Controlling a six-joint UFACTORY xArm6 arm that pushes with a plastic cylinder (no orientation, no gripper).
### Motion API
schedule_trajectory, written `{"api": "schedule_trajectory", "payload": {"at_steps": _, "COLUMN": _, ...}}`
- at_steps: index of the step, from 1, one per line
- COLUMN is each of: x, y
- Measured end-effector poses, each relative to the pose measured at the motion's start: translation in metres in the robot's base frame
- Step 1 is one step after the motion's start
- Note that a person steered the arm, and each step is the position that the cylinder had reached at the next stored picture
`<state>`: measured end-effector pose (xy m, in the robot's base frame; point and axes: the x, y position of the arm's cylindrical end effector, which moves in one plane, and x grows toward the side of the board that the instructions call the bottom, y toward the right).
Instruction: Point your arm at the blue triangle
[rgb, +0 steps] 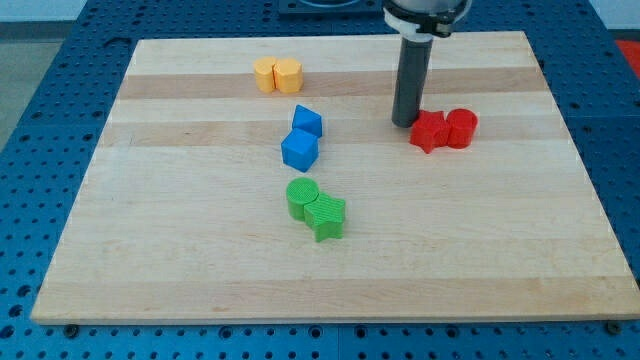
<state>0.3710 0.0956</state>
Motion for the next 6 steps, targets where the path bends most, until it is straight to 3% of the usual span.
{"api": "schedule_trajectory", "payload": {"at_steps": 2, "x": -0.003, "y": -0.004}}
{"api": "schedule_trajectory", "payload": {"at_steps": 6, "x": -0.029, "y": -0.117}}
